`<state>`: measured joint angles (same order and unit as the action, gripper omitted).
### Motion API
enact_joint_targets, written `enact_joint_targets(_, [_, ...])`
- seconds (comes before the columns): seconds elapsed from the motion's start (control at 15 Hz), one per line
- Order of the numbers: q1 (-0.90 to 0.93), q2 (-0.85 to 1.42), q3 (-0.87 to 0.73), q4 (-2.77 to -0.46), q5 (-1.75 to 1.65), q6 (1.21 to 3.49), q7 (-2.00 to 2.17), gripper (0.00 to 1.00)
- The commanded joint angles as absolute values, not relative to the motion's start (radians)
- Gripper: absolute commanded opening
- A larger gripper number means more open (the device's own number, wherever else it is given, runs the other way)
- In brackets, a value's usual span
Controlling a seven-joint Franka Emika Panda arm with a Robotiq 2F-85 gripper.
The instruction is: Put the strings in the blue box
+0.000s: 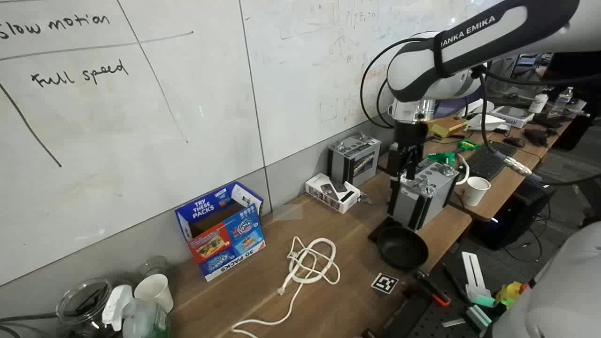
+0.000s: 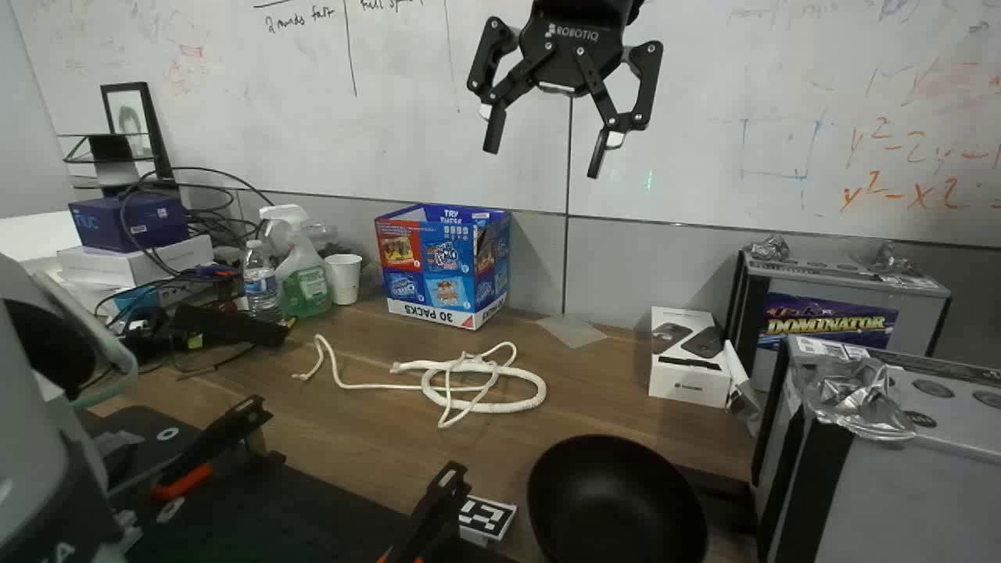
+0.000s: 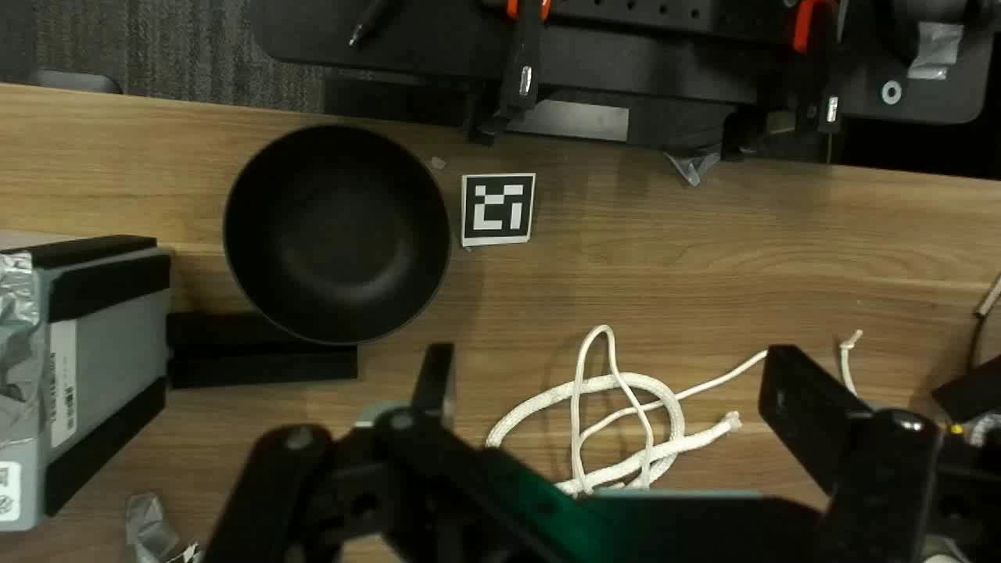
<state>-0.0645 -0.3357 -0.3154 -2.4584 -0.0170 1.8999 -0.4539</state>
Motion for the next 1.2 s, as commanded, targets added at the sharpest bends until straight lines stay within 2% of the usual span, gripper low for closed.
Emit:
enact_joint_targets(0.0, [-0.09,-0.333,-0.291,-2.452,-0.009,1.898,-0.461,1.0])
enact_joint_targets(0.27, [-0.09,-0.334,-0.291,-2.443,-0.009,1.898,-0.461,1.0])
enact_joint_targets(0.67, [-0.093,-0.281,-0.294,-2.508,0.076,2.039,-0.418,1.0])
enact_joint_targets(1.13, [-0.057,-0.137,-0.214,-2.651,0.357,2.473,-0.253,1.0])
